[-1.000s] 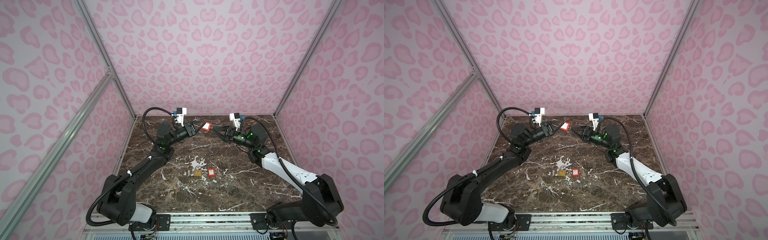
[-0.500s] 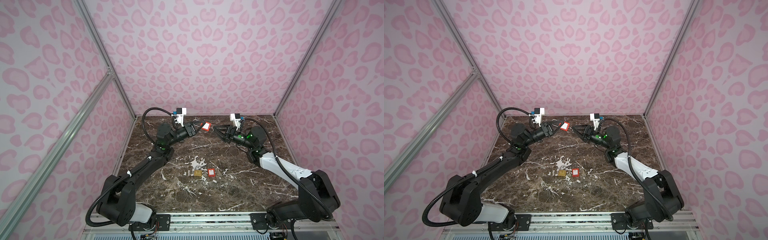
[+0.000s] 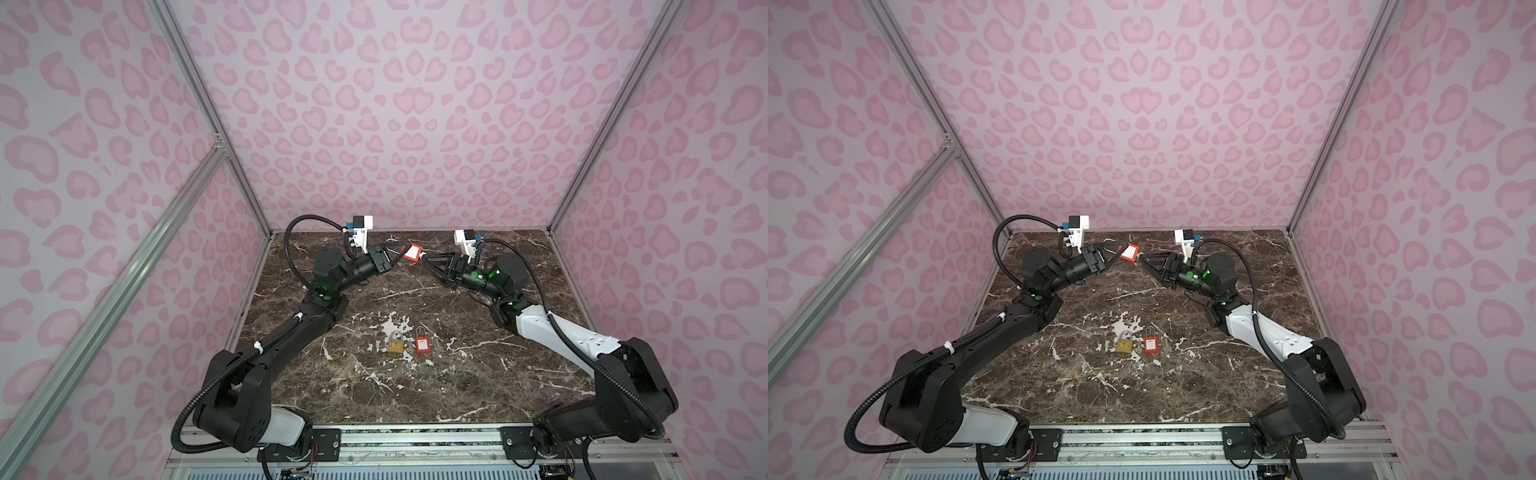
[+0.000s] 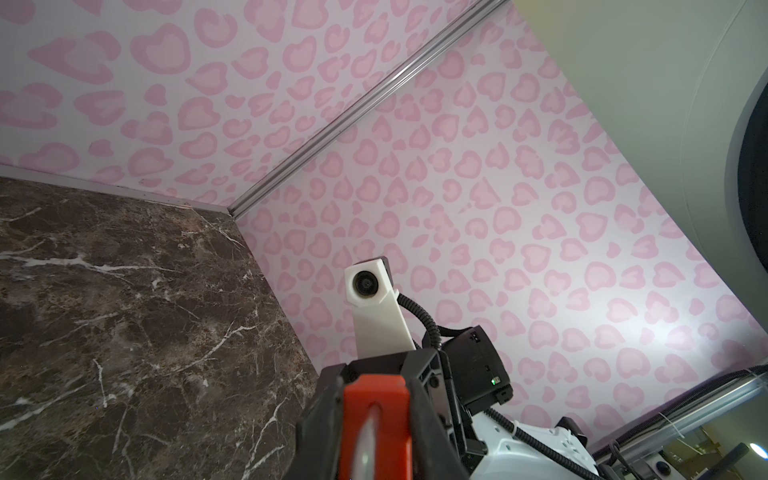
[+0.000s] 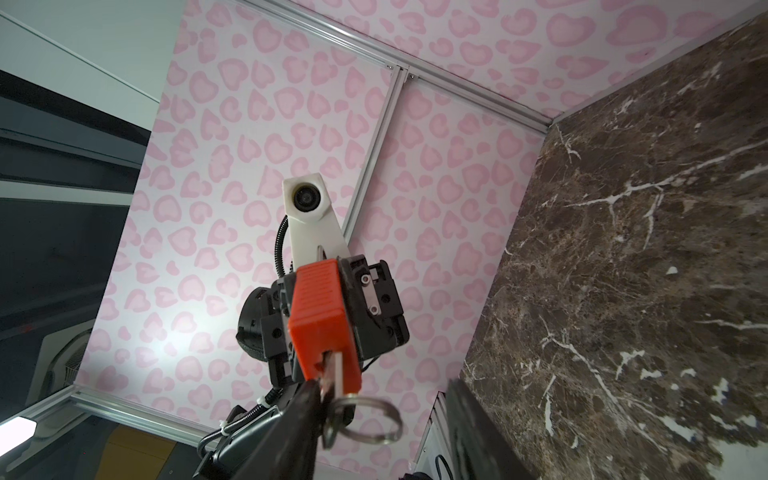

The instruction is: Lock with the key

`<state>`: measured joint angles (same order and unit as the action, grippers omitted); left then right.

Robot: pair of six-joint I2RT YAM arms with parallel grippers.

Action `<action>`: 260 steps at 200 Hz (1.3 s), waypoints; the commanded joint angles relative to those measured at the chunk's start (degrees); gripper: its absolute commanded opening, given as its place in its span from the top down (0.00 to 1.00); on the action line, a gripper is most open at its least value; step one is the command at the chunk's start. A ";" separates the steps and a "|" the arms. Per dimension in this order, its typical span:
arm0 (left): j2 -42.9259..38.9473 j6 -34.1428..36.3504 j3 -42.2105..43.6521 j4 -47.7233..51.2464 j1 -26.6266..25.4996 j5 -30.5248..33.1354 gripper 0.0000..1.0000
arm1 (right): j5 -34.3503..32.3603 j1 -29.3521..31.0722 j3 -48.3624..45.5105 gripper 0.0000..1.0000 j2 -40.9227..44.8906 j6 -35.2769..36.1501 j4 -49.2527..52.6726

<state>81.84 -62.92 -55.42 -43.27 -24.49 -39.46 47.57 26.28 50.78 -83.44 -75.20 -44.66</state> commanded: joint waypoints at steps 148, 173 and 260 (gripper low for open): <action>0.47 -0.36 -1.19 -2.88 -0.11 -0.62 0.95 | 0.62 0.12 1.51 0.72 -0.31 4.43 2.32; 0.46 -0.34 -1.17 -2.88 -0.14 -0.70 0.95 | 0.64 0.17 1.60 0.71 -0.74 4.13 1.38; 0.48 -0.28 -0.92 -2.88 -0.12 -0.62 0.95 | 1.64 0.26 3.27 0.81 -1.13 3.48 0.02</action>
<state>82.28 -63.16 -55.83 -42.11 -24.62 -39.62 48.42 26.37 53.91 -84.44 -71.83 -43.42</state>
